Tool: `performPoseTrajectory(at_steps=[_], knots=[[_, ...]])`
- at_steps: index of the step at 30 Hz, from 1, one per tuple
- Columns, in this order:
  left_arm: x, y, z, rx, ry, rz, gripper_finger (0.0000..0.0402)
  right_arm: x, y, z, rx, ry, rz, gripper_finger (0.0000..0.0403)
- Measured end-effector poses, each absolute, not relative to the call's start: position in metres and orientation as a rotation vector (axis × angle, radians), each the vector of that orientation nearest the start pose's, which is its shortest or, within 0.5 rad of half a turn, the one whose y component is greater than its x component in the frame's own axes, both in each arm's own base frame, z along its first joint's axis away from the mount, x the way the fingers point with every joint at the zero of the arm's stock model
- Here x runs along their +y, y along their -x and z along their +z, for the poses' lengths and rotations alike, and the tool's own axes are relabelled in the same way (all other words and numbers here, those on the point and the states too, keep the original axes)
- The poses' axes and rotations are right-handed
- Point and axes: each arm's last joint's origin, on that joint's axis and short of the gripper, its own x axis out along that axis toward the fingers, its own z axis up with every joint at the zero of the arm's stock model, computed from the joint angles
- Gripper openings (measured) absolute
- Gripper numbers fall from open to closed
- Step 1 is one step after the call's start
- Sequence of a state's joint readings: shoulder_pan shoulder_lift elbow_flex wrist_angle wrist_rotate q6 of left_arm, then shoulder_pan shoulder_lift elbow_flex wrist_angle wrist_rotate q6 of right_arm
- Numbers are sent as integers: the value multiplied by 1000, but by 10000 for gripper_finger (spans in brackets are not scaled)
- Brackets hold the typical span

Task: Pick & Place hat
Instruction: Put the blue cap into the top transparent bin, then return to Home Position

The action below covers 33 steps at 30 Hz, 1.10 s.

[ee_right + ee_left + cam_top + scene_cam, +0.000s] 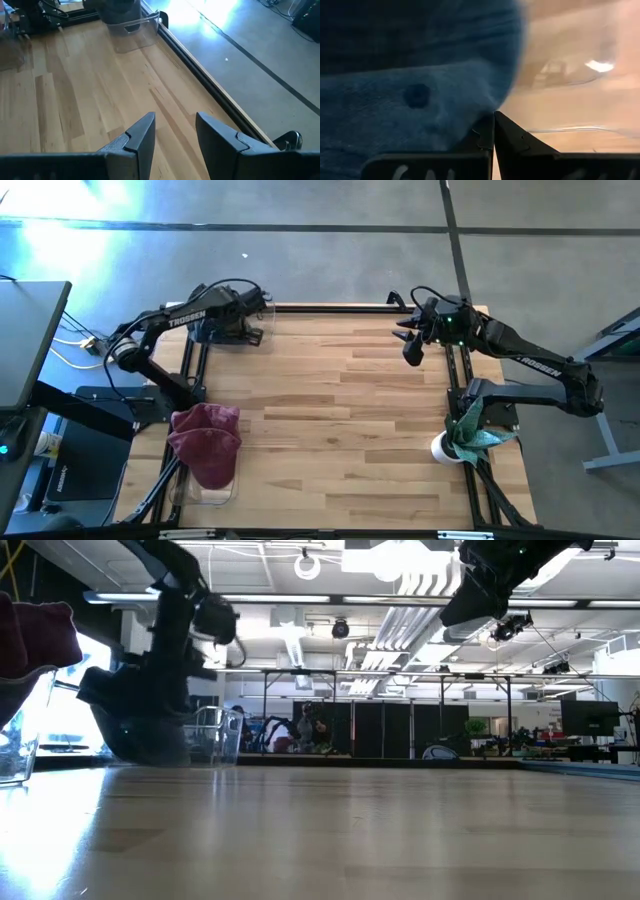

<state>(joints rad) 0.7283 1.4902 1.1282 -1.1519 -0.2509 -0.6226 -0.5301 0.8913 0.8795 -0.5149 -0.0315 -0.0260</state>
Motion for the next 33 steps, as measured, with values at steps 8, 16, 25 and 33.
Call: performPoseTrajectory(at_steps=[8, 16, 25, 33], knots=[[173, -181, 281, 1174, 779, 1185, 0, -91, -159, 321, 489, -150, -458, 138], [144, -177, 355, 936, 590, 984, 0, -91, -143, 351, 348, -190, -336, 99], [129, -161, 386, 684, 497, 930, 0, -85, -106, 339, 126, -364, -183, 11], [127, -158, 388, 682, 485, 925, 0, -55, -89, 289, -48, -577, -260, 2]])
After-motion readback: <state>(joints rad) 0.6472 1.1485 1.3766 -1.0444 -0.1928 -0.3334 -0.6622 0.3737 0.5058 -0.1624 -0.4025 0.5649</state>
